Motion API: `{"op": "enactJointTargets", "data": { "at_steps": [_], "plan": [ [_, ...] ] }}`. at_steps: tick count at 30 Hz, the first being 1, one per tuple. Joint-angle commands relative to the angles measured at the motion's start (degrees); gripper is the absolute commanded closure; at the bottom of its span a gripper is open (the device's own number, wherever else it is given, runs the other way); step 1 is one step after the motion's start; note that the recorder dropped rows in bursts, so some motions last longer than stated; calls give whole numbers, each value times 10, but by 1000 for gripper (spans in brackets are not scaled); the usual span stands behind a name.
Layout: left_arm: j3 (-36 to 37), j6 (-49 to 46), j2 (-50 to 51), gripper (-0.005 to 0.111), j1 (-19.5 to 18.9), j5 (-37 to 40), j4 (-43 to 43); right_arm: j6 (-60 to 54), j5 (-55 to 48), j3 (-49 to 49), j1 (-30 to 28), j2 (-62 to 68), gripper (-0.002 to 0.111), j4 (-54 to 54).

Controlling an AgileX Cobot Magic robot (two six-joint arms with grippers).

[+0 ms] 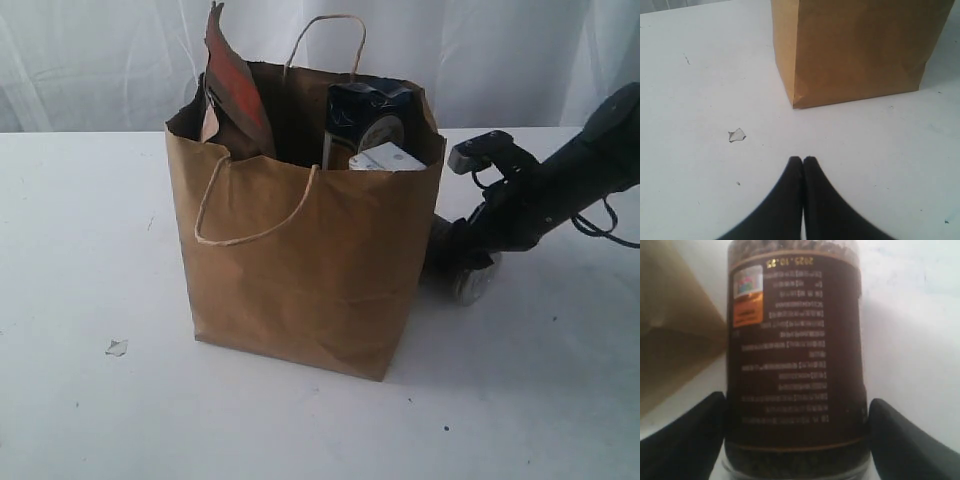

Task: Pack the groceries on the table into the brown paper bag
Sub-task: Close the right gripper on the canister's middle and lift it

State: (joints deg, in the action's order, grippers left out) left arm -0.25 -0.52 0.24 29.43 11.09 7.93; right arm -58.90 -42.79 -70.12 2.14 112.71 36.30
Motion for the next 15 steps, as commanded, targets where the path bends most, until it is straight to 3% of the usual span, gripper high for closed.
{"op": "enactJointTargets", "data": {
  "at_steps": [1, 12, 15],
  "plan": [
    [3, 5, -2, 107, -2, 0, 3, 25, -9, 78, -17, -37, 76, -50],
    [3, 5, -2, 107, -2, 0, 3, 27, 41, 261, -17, -170, 76, 27],
    [3, 5, -2, 107, -2, 0, 3, 27, 63, 292, -17, -196, 69, 29]
  ]
}}
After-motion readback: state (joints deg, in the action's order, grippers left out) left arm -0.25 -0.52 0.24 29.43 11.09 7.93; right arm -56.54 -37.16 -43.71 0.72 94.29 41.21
